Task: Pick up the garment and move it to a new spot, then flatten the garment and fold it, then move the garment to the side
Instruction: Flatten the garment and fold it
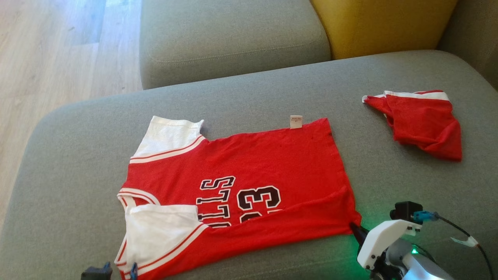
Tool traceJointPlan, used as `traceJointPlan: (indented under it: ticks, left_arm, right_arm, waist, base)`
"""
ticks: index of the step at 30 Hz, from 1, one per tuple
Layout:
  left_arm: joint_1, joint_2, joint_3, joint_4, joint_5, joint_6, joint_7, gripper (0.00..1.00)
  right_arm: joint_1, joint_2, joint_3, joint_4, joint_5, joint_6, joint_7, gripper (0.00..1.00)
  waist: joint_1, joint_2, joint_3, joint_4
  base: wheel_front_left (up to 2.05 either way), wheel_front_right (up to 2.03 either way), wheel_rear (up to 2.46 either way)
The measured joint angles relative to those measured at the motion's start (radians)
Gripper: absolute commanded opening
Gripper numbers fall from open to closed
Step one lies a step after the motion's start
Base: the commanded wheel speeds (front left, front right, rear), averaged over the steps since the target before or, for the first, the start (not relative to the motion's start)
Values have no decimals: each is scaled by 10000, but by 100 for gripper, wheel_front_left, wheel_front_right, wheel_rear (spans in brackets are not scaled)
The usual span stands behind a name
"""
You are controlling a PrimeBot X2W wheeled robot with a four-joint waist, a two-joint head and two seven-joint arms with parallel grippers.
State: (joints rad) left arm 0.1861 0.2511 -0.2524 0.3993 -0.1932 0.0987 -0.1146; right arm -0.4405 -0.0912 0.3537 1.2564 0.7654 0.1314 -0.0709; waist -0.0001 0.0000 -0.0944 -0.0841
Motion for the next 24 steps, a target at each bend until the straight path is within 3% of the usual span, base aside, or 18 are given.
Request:
traceJointPlan:
  ticks: [1,7,14,18,24]
  left_arm:
    - [1,6,0,-52,4,31,-2,100]
    - [0,-6,178,-560,23,451,-416,100]
    - [-185,-251,732,-1624,-309,780,-1177,100]
    - [-603,-328,871,-2155,-324,782,-1262,100]
    - [-1611,48,1037,-2215,-522,362,-963,100]
  right_arm:
    - [34,0,-50,-27,2,-2,-58,100]
    - [49,-27,-253,-453,-234,-4,-702,100]
    - [35,-343,-533,-2389,-1175,-4,-1701,100]
    - [112,-479,-1720,-4167,-2420,-4,-1776,100]
    - [1089,140,-2817,-6500,-4840,-4,-1743,100]
  waist:
    - [0,0,-1,15]
    - [0,0,12,70]
    - [0,0,175,65]
    - [1,0,372,-1]
    - [1,0,857,-209]
  base:
    - [0,0,0]
    - [0,0,0]
    - [0,0,0]
    - [0,0,0]
    - [0,0,0]
